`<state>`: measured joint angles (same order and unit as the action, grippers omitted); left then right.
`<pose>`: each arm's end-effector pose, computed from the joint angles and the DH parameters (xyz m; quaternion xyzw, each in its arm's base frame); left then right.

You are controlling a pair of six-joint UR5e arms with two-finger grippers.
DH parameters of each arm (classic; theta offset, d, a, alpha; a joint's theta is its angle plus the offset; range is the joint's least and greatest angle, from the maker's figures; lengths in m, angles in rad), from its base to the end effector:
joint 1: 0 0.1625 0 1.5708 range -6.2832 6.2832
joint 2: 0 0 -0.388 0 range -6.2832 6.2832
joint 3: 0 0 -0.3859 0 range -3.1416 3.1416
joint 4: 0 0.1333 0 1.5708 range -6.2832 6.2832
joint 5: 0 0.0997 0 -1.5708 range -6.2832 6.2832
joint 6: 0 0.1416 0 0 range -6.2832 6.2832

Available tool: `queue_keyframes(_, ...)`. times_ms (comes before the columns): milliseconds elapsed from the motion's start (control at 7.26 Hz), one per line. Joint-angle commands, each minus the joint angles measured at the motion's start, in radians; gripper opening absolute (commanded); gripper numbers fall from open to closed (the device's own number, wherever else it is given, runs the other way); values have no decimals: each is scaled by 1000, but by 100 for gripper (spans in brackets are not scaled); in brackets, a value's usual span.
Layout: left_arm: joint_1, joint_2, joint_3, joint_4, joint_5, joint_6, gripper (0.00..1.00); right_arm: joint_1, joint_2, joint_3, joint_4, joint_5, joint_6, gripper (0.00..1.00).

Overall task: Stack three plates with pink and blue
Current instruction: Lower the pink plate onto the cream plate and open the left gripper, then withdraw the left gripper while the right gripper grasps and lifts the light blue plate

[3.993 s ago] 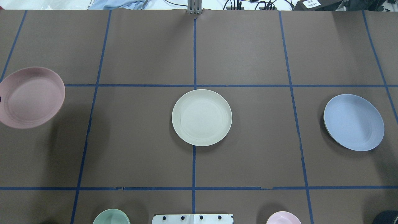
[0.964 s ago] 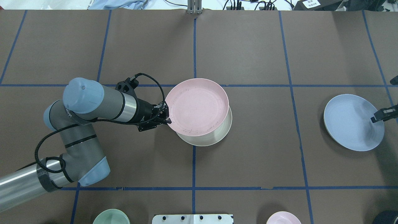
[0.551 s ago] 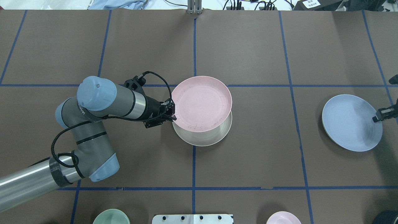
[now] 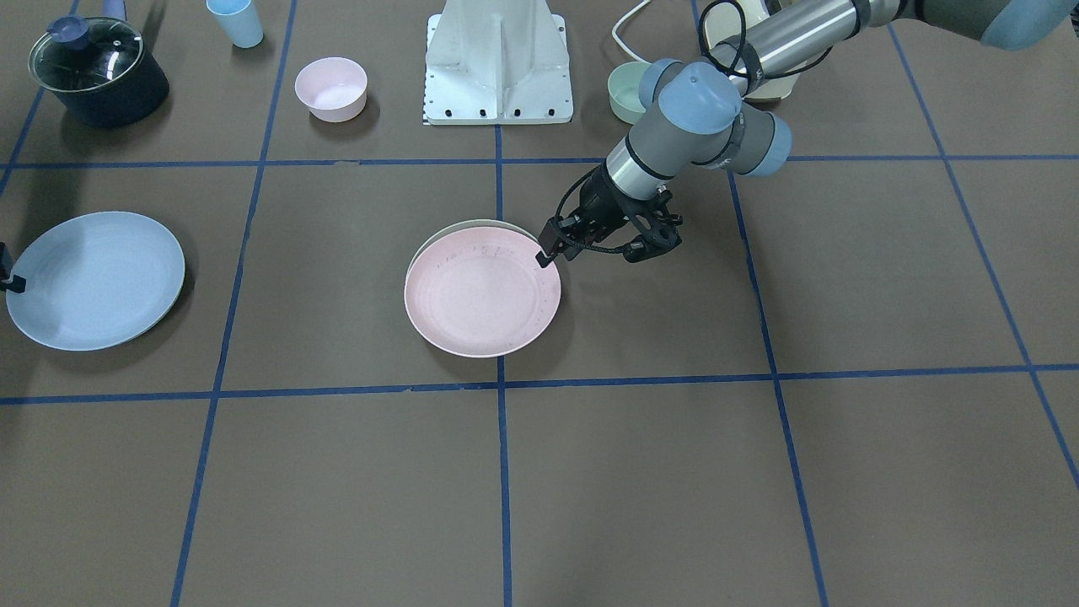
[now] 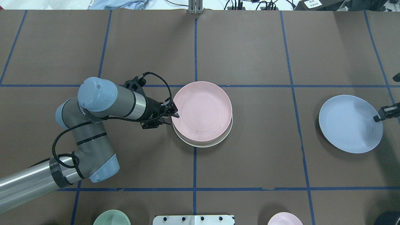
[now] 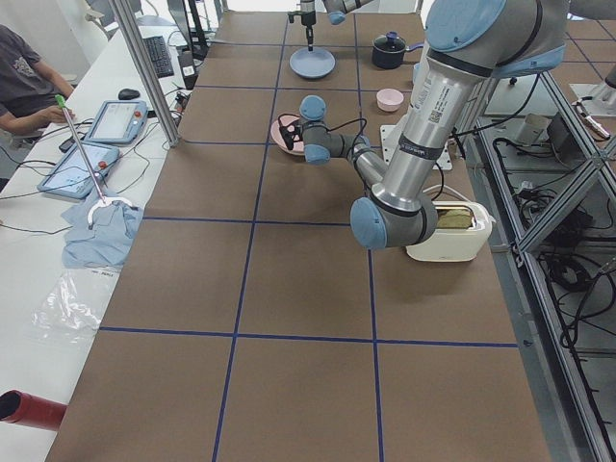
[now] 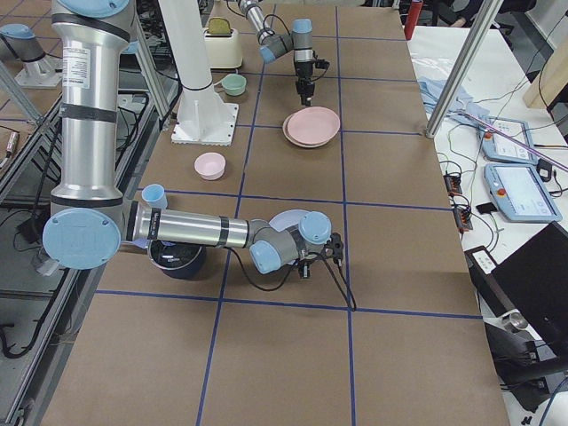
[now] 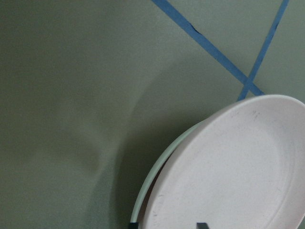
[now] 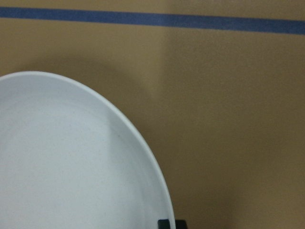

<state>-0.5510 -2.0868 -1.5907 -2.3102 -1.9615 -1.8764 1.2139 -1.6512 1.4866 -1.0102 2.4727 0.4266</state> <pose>0.5357 -0.4223 0.2457 -0.0833 0.5987 -0.2222 0.7650 -0.1453 -0.4532 0.6550 0.0005 -0.4625 -0.0549 0.8849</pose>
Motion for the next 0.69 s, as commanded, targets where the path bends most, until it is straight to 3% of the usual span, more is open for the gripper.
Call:
queue_keyframes(0,-20,48,-67,0,-10,13,100,74,2,33,-2,107,0,0)
queue_keyframes(275,-55,99,-113,23,-26,120,100,137,36,38,-2,246,1,0)
queue_keyframes(551,-95,158,-121,29,-40,207,100,145,109,73,-1,246,141,0)
